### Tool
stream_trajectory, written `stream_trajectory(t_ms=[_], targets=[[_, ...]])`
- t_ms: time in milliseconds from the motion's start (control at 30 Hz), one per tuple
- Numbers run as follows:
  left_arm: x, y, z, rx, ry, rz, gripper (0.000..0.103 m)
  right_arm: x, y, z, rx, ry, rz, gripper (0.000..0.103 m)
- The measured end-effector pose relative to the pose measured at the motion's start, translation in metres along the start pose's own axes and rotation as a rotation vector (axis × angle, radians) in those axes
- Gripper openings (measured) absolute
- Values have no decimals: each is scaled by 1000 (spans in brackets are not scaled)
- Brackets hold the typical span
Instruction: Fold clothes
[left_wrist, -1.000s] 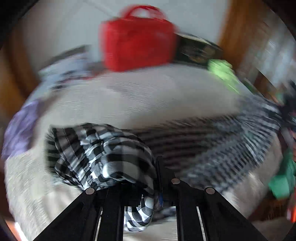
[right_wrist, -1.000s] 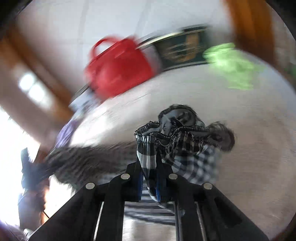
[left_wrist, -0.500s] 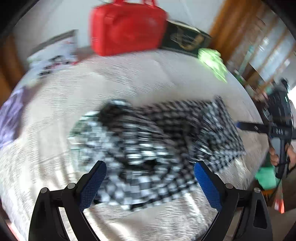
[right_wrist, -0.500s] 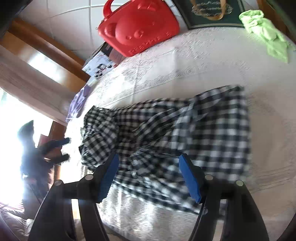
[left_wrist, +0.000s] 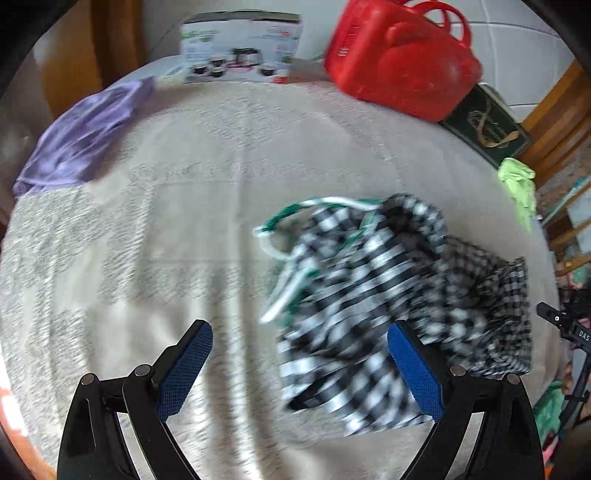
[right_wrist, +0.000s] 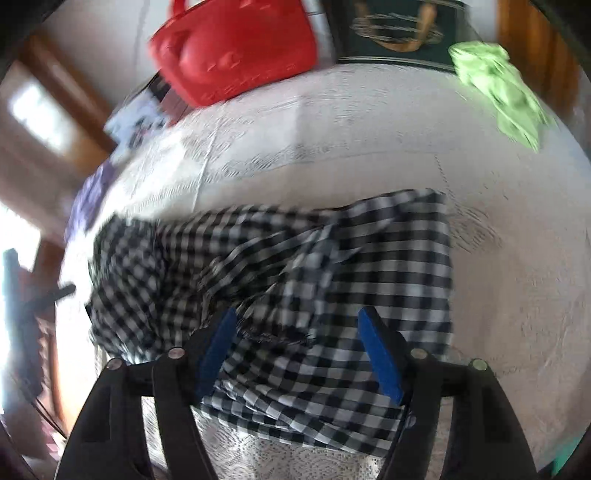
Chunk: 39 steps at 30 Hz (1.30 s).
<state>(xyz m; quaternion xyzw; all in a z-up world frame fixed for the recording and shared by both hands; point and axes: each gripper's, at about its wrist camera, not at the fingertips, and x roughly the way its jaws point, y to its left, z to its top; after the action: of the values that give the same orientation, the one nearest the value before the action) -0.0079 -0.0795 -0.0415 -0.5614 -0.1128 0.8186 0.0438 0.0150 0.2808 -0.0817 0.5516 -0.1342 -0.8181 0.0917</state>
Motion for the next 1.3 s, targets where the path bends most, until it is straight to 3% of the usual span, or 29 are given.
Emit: stream_trajectory(t_ms=[200,233,267,300,467,500,533,567,600,633,667,767,900,1100,1133,1167,1200,1300], targets=[[16,-27,16,45,10,-18,96,31,-5,17,47,70,59,82],[18,-28,17,44,13,-14,96,42,-3,19,41,95,53,72],[18,-28,17,42,15,-7,96,55,-1,21,38,130,28,49],[18,-26,18,39,18,2,96,66,3,24,30,153,21,4],[11,-5,12,41,23,73,96,69,59,47,-112,125,192,7],[10,-1,10,37,23,87,96,72,69,50,-148,147,190,13],[8,1,8,39,20,98,96,74,78,52,-184,160,148,27],[7,3,5,45,17,106,96,71,89,53,-243,147,39,37],[6,5,2,54,13,121,96,65,97,52,-286,117,-28,55],[6,6,0,59,15,126,96,56,104,49,-323,76,-69,63],[7,8,-3,62,21,126,96,42,112,47,-348,39,-60,63],[16,13,-10,50,48,123,96,27,131,39,-355,63,108,65],[24,19,-12,9,60,121,96,44,172,19,-458,111,162,68],[21,16,-6,8,38,105,96,79,223,-3,-675,92,84,67],[19,14,-5,12,33,101,96,86,224,-4,-684,87,39,36],[17,11,-4,16,26,96,96,86,221,-3,-663,81,25,16],[15,7,-3,23,18,87,96,78,213,3,-598,55,40,12],[4,-9,3,47,-21,30,96,32,175,12,-404,-30,179,12]])
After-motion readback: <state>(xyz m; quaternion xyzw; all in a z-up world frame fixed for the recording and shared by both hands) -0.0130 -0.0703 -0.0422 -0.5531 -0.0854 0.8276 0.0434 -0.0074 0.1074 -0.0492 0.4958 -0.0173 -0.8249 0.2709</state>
